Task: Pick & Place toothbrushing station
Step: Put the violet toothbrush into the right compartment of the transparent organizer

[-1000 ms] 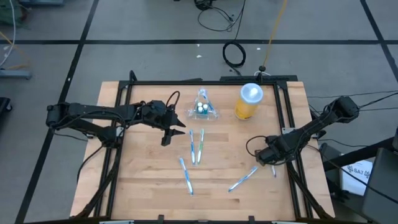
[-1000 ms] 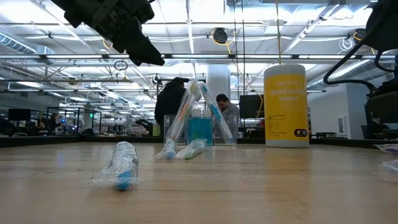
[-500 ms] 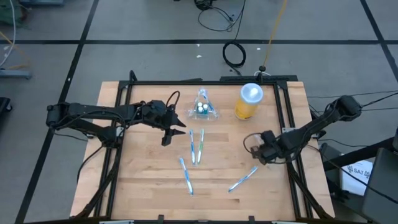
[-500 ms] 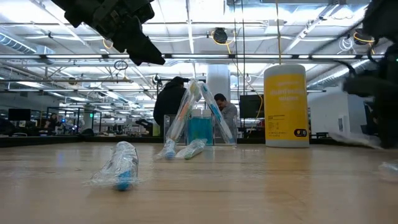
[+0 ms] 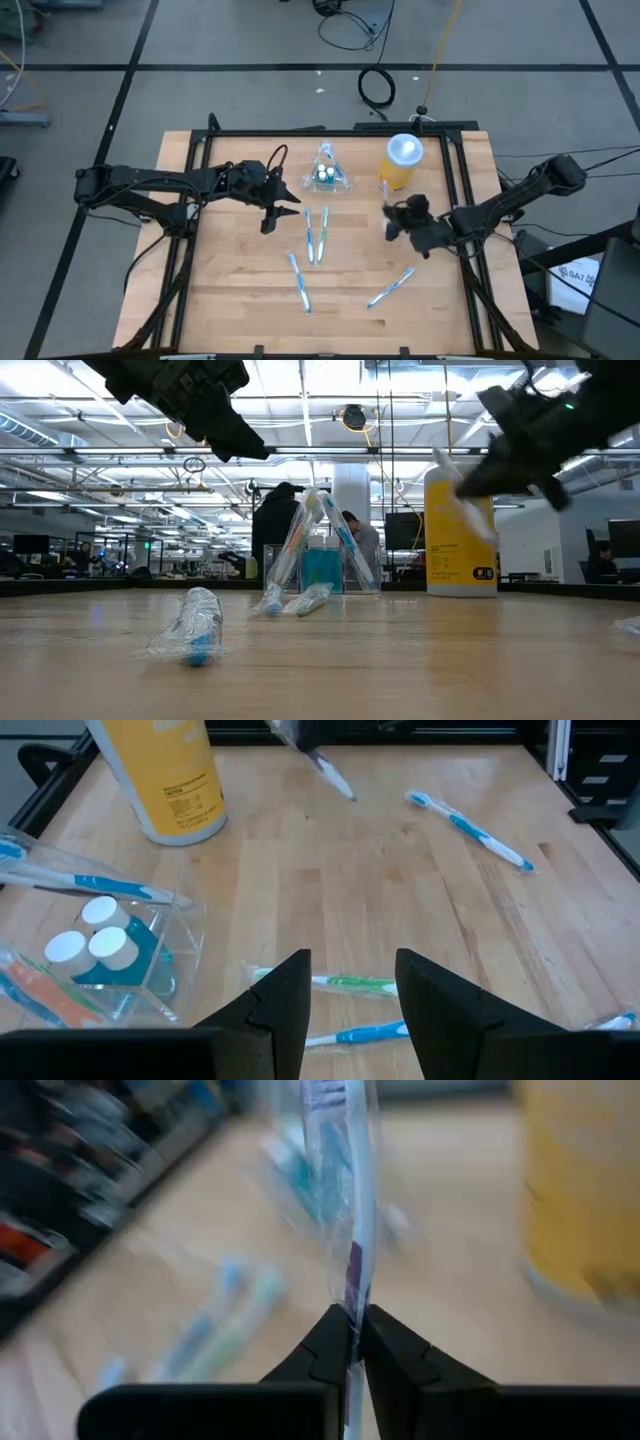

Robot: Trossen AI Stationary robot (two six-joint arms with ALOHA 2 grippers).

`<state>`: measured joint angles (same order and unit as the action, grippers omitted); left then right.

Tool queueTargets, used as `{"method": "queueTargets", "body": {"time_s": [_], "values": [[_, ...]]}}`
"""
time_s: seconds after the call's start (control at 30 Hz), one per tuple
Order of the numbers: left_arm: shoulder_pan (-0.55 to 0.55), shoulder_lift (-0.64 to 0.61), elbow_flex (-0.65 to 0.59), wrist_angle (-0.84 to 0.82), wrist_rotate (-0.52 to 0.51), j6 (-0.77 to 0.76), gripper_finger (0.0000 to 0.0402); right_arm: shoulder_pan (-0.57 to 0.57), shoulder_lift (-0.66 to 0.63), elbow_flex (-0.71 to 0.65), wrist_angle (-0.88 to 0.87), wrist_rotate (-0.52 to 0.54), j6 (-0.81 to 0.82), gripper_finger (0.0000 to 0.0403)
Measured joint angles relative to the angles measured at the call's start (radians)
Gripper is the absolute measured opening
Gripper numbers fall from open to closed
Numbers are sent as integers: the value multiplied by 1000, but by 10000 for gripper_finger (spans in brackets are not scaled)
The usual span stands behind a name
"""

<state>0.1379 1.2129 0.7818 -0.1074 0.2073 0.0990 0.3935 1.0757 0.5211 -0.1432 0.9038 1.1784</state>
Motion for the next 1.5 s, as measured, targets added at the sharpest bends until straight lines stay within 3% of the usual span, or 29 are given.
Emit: {"method": "queueTargets", "body": {"time_s": [0.07, 0.27, 0.37, 0.47, 0.73, 1.03, 1.5], "values": [[0, 0, 0, 4, 0, 0, 152, -34, 22, -20, 254, 24, -235, 14], [0, 0, 0, 5, 0, 0, 152, -145, 164, -36, 933, -48, -858, 14], [0, 0, 0, 5, 0, 0, 152, -205, 242, -36, 1143, -69, -1035, 14], [0, 0, 0, 5, 0, 0, 152, -277, 312, -36, 1263, -80, -1102, 14], [0, 0, 0, 8, 0, 1, 152, -472, 468, 39, 1298, -311, -1094, 14], [0, 0, 0, 8, -35, 1, 152, -563, 593, 93, 1247, -303, -1083, 13], [-2, 0, 0, 7, -34, -3, 152, -563, 712, 92, 1204, -304, -993, 20]]}}
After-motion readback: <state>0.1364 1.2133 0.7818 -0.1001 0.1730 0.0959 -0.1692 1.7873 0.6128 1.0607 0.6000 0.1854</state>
